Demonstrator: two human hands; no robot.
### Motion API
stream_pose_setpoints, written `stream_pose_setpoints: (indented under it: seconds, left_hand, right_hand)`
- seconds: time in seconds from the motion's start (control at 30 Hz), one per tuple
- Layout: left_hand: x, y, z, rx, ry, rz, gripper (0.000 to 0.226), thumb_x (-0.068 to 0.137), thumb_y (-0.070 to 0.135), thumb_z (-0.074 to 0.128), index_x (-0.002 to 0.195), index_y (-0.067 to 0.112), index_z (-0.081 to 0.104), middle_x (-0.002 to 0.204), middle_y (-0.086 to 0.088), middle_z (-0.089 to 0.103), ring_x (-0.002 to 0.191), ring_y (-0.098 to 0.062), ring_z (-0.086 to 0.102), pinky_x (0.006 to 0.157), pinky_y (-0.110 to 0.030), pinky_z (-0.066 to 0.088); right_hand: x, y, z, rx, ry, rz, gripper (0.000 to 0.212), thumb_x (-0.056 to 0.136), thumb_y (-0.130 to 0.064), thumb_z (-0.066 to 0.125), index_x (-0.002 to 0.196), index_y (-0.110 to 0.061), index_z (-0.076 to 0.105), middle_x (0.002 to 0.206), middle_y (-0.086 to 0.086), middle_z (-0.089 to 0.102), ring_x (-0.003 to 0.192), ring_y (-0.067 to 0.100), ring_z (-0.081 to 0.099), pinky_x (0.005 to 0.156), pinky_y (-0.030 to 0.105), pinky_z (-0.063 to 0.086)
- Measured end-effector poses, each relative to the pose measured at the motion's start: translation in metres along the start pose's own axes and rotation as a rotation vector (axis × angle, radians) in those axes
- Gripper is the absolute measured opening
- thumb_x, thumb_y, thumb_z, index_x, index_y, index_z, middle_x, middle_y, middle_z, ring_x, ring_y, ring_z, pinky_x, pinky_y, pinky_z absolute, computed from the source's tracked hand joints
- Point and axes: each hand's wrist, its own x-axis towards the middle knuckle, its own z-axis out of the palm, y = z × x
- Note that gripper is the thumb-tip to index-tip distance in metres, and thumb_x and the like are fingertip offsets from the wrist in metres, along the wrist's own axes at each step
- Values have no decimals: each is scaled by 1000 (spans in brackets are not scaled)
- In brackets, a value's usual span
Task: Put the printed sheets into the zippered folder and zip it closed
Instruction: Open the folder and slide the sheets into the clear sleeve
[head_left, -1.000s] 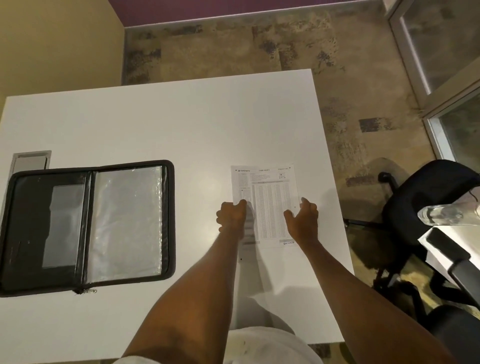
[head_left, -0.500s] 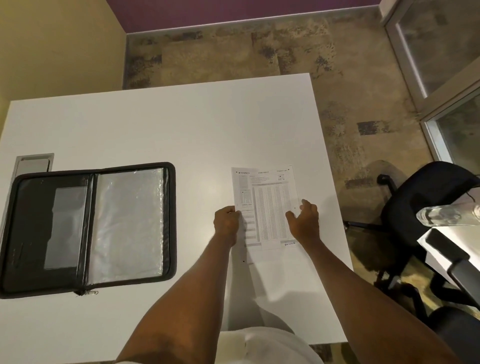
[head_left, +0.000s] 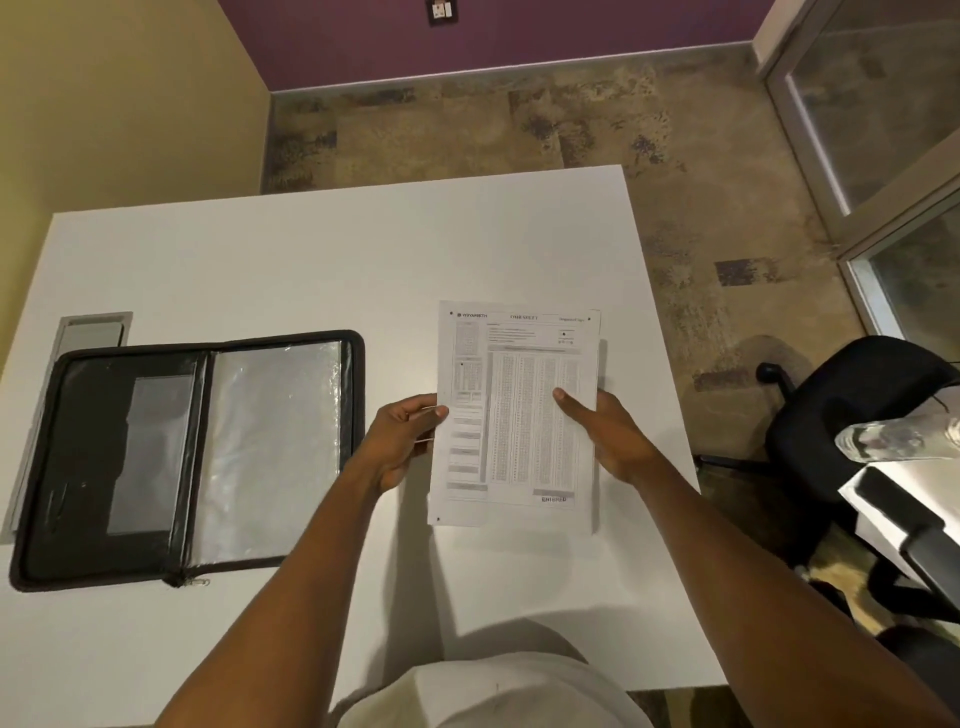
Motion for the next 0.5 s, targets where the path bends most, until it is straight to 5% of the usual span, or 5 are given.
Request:
stream_pose_setpoints:
  seconds: [0.23, 0.37, 0.5]
  left_hand:
    - [-14, 29, -11, -41, -203, 19, 36, 99, 12, 68, 135, 10, 66, 137, -15, 69, 122, -31, 68, 107, -46, 51]
    - [-21, 32, 4, -52, -204, 135, 43, 93, 21, 77, 134, 14, 68, 134, -11, 71, 124, -29, 69, 99, -38, 59]
    - [-29, 26, 14, 17, -54, 331, 23, 94, 18, 77, 116, 24, 78, 120, -5, 78, 112, -21, 74, 95, -33, 60]
  right_hand:
    - [-7, -18, 28, -40, -21, -82, 40, 98, -28, 71, 137, -21, 65, 132, -1, 72, 124, 19, 68, 112, 52, 49]
    - [-15, -27, 45, -182, 80, -164, 43, 94, -41, 73, 134, -29, 65, 125, -6, 75, 116, 16, 72, 104, 47, 56]
    - [-22, -27, 55, -187, 203, -251, 27, 94, -35, 74, 119, -26, 72, 113, -3, 78, 109, 20, 74, 96, 40, 61]
